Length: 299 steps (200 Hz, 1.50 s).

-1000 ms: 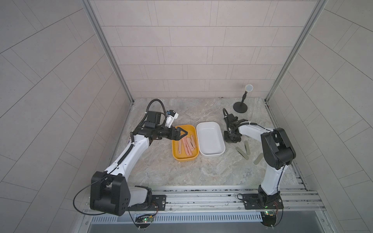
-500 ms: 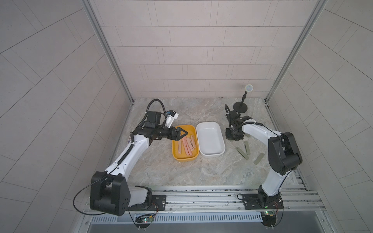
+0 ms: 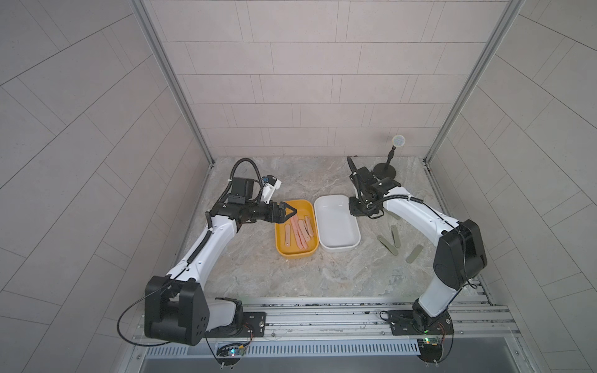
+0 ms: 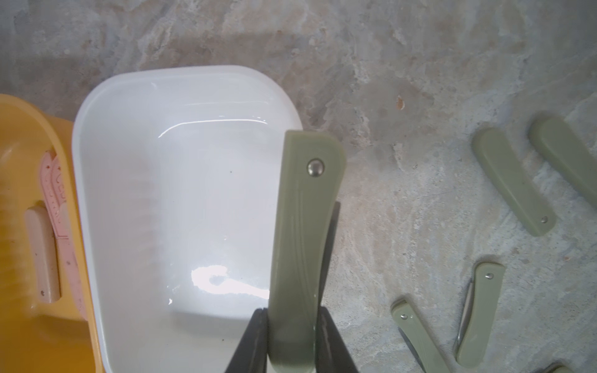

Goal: Place the fruit knives into the storage box by color
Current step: Place the fruit knife in the storage box.

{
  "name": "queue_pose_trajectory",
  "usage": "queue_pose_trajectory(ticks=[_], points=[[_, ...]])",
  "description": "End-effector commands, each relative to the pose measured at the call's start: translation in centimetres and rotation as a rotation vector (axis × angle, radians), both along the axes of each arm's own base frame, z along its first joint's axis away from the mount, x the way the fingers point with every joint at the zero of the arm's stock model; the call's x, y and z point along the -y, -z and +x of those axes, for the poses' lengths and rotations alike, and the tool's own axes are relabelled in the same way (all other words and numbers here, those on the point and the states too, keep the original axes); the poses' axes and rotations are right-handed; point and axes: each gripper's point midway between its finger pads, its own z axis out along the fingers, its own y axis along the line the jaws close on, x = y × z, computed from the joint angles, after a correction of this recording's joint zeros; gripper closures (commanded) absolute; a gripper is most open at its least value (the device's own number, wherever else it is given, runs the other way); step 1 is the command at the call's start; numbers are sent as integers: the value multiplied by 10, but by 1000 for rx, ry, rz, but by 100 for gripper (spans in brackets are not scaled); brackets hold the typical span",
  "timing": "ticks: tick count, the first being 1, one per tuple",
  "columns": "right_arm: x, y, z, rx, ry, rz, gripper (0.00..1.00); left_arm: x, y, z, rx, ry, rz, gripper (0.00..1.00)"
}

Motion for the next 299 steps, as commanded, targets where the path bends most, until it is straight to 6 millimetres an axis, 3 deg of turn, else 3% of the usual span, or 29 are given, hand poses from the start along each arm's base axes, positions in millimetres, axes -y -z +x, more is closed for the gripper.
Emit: queue_pose_trajectory(ticks=[1, 45, 105, 191, 202, 233, 289, 297, 299], points=[[-15, -4, -9, -16, -30, 0, 78, -7, -18, 1, 49, -14, -10, 13], [-56, 12, -17, -39, -110, 13, 78, -15, -20, 2, 47, -36, -25, 13], [-95, 51, -24, -106, -169, 66, 77, -15, -17, 3, 41, -35, -31, 13], [-111, 89, -20, -176, -188, 73, 75, -14, -13, 4, 30, -35, -32, 13], [-113, 87, -20, -176, -191, 82, 72, -14, -12, 4, 27, -36, -31, 13], [-113, 66, -16, -112, -194, 101, 45, -14, -11, 4, 27, -37, -31, 13], [-100, 31, -11, 6, -175, 95, 32, -14, -12, 4, 27, -33, -36, 13], [-97, 27, -11, 20, -168, 98, 29, -14, -13, 4, 28, -33, -37, 13], [-96, 25, -11, 23, -168, 99, 23, -14, -13, 3, 26, -32, -39, 13]])
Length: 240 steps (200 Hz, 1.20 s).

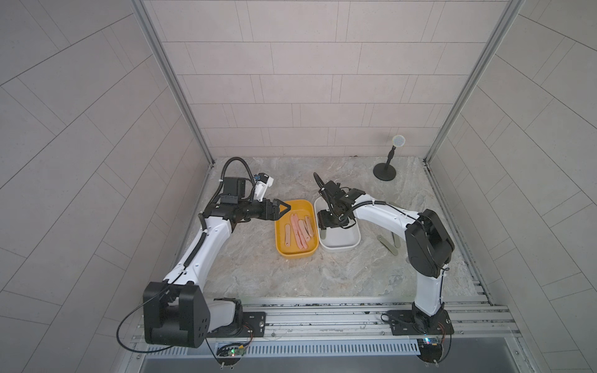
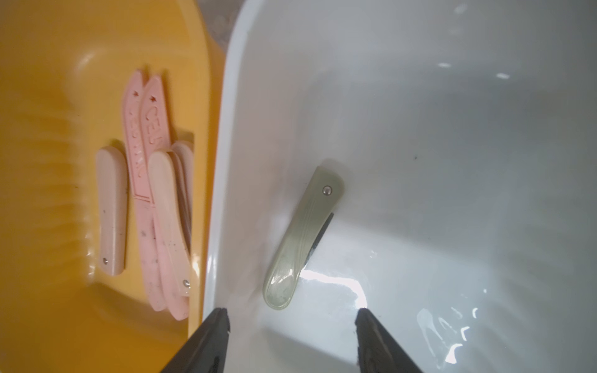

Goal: Place the fruit knives into the storage box by color
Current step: Place the fruit knife in the storage box, then move the fruit knife to the center of the board.

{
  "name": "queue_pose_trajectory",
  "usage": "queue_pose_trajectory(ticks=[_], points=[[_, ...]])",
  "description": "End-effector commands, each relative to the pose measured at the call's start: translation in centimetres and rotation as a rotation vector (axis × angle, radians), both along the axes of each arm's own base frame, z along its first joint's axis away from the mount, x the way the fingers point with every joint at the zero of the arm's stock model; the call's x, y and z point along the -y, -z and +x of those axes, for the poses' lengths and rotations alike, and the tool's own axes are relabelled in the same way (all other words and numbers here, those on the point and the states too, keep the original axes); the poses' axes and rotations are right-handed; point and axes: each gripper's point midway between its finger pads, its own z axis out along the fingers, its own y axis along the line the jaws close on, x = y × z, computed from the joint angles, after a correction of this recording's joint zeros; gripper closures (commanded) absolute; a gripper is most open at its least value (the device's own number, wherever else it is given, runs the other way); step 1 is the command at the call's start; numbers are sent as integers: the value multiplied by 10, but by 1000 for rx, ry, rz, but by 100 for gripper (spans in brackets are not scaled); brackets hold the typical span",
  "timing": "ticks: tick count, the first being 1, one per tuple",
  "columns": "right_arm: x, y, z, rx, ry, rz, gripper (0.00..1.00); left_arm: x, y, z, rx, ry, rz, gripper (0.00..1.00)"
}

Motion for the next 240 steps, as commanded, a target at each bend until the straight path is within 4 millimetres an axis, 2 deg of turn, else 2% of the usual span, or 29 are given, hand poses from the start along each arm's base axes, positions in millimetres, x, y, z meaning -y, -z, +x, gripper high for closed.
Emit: queue_pose_trajectory(ticks=[1, 4, 9, 33, 69, 135, 194, 240], points=[[11, -21, 2, 74, 24, -4, 19, 1, -4, -1, 9, 9, -19, 13], [11, -23, 2, 79, 25, -1, 7, 1, -5, -2, 12, 9, -20, 13], [14, -26, 2, 85, 30, 2, 0, 2, -5, -2, 10, 10, -22, 13], [24, -39, 3, 118, 44, 4, 0, 3, -8, -2, 14, 16, -28, 13], [51, -51, 3, 150, 76, -23, 1, 9, -9, -4, 13, 34, -32, 13], [125, -57, -15, 166, 190, -103, 4, 30, -5, -12, -7, 104, -37, 13], [187, -41, -40, 119, 314, -160, 5, 46, 0, -16, -17, 149, -26, 13], [219, -3, -63, 11, 366, -222, 6, 59, 7, -20, -27, 189, -7, 13]])
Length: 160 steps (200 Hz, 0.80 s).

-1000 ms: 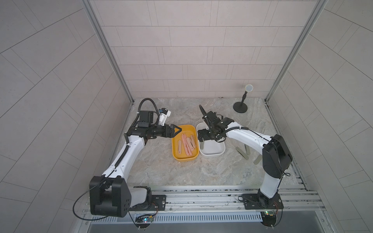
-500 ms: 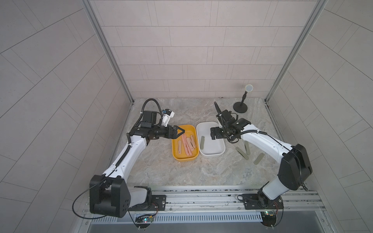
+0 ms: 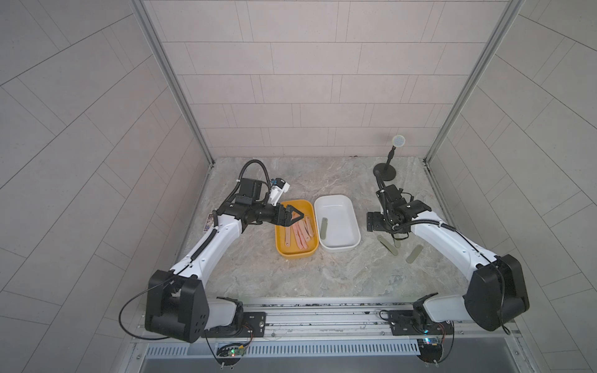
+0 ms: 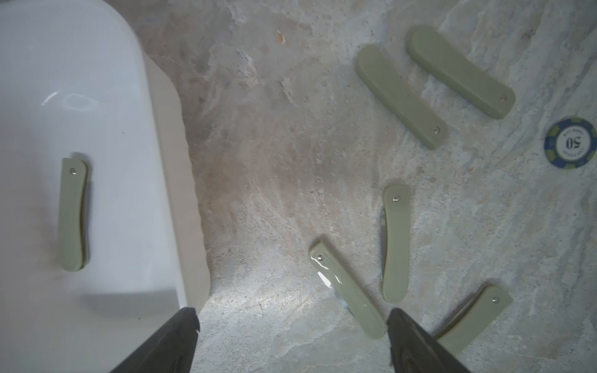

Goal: Place the fruit knives into the storage box by color
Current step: Move the fruit knife to the center of the board.

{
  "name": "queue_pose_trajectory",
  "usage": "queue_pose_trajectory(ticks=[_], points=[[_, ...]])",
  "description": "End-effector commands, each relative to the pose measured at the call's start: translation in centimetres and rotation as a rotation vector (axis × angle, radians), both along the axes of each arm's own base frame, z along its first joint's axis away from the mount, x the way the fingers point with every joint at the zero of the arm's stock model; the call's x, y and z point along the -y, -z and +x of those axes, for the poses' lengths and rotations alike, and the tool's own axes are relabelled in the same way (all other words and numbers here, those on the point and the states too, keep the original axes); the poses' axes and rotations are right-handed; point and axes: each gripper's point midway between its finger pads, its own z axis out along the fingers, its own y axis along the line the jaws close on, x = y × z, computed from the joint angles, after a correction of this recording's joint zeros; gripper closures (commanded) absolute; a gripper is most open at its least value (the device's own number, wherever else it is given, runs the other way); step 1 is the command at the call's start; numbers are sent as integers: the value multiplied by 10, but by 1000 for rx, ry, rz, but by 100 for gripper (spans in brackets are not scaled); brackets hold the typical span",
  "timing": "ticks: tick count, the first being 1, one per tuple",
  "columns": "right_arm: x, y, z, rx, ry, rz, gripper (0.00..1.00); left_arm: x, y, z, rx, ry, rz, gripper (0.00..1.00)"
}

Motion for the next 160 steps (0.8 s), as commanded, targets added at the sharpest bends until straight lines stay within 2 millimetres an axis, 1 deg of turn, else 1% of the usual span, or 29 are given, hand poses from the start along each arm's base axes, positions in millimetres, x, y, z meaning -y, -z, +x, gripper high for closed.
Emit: queue_pose_trajectory(ticks=[1, 21, 47, 76, 99, 133, 160], points=[[18, 18, -17, -72, 23, -45, 6, 8, -7, 3, 35, 26, 3, 13], [26, 36, -23, -119, 39, -54, 7, 9, -5, 3, 32, 31, 7, 13], [32, 56, -29, -171, 50, -56, 7, 8, -3, 2, 35, 29, 15, 13], [31, 71, -29, -207, 49, -39, 9, 8, -2, 2, 38, 30, 17, 13], [28, 74, -25, -213, 45, -26, 11, 7, -3, 2, 44, 30, 21, 13], [24, 71, -16, -202, 41, -16, 12, 7, -1, 2, 42, 28, 25, 13], [20, 75, -11, -215, 32, -4, 13, 6, -1, 2, 47, 27, 30, 13]])
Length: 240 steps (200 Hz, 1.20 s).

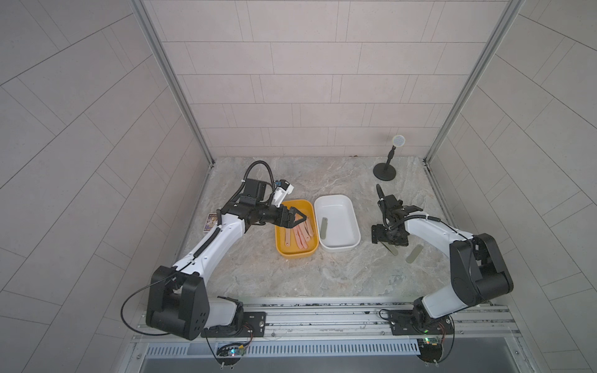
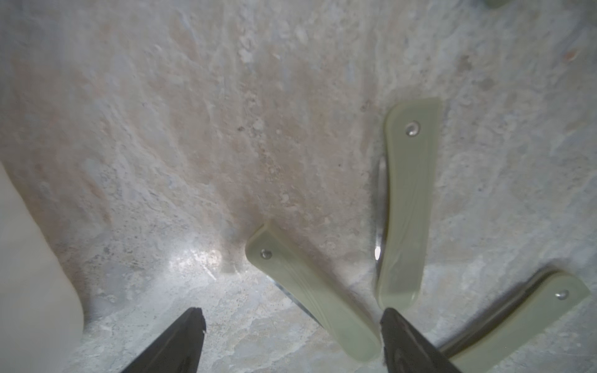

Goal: Place the fruit knives into the storage box by color
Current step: Move the fruit knife to the center of the board.

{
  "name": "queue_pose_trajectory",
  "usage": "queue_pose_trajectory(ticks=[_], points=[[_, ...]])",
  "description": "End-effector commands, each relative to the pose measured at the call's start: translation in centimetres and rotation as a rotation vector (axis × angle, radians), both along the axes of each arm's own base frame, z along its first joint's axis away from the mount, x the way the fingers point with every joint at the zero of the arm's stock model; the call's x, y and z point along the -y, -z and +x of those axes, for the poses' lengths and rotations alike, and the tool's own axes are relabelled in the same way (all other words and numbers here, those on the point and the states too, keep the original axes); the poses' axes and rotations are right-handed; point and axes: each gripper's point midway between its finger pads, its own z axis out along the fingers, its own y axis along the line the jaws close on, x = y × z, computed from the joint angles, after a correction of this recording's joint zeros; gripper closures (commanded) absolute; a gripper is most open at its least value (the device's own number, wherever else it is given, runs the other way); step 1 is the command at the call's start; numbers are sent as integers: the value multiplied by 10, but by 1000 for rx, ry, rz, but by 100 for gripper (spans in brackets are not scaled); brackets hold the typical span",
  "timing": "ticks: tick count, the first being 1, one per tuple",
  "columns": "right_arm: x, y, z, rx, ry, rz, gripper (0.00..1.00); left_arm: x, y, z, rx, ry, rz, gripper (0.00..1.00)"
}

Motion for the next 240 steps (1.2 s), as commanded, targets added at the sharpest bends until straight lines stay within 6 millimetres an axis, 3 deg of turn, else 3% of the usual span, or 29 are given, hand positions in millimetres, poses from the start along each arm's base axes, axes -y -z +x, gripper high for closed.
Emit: queue_pose_trajectory(ticks=[1, 117, 159, 182, 197, 240], points=[[-2, 1, 6, -6, -10, 9, 13, 1, -7, 3, 45, 13, 4, 13], [2, 29, -14, -92, -3, -13, 18, 0, -8, 3, 52, 10, 9, 13], [5, 30, -17, -94, -3, -25, 30, 0, -9, 3, 53, 13, 9, 13], [4, 32, -14, -98, -6, -24, 50, 0, -9, 2, 54, 12, 9, 13], [4, 32, -13, -98, -7, -23, 58, -1, -9, 2, 58, 11, 10, 13], [2, 33, -6, -95, -12, -22, 66, -1, -9, 2, 58, 9, 13, 13]])
